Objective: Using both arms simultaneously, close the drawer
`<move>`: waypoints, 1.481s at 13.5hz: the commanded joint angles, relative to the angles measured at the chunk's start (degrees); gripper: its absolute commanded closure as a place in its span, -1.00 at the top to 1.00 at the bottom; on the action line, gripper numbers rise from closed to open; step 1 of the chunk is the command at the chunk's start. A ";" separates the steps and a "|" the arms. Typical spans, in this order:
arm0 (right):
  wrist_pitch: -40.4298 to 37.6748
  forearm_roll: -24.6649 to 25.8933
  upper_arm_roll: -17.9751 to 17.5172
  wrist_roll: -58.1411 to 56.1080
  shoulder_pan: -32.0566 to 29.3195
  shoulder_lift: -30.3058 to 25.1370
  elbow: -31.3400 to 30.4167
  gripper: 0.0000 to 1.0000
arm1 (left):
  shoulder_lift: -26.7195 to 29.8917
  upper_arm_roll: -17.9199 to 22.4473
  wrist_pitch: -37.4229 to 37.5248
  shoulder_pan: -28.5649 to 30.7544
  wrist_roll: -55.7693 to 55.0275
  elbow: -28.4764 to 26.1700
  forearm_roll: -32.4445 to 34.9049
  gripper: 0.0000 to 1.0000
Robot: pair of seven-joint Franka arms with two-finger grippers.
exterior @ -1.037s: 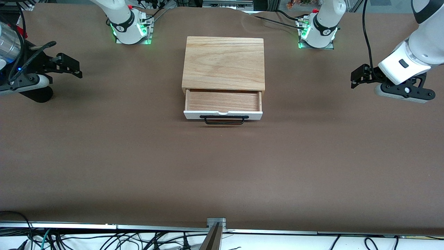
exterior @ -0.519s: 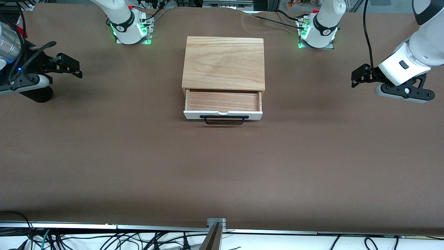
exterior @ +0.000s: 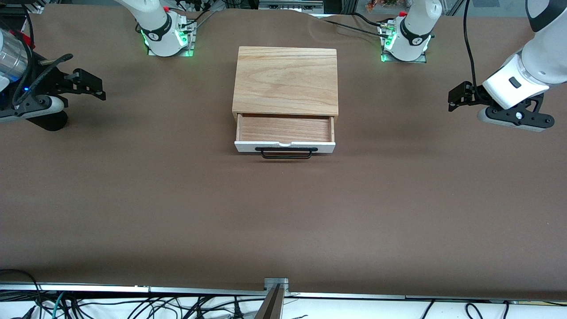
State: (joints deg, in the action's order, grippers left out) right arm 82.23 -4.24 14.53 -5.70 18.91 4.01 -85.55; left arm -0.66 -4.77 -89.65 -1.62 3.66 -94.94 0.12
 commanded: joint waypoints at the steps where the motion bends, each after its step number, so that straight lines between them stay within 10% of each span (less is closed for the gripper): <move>1: 0.56 -0.77 -0.11 -0.72 -0.11 -0.40 -0.49 1.00 | -0.22 -0.24 0.97 0.03 -0.23 1.07 -0.47 1.00; 20: 1.00 0.28 0.15 -0.01 -0.37 -0.32 -0.31 1.00 | -0.31 -0.24 1.06 -0.14 -0.23 1.07 -0.56 1.00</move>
State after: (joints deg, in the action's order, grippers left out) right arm 82.64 -4.17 14.85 -5.70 18.84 4.03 -85.56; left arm -0.66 -4.94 -89.65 -1.66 3.66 -94.94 0.12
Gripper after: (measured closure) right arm 0.000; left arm 0.000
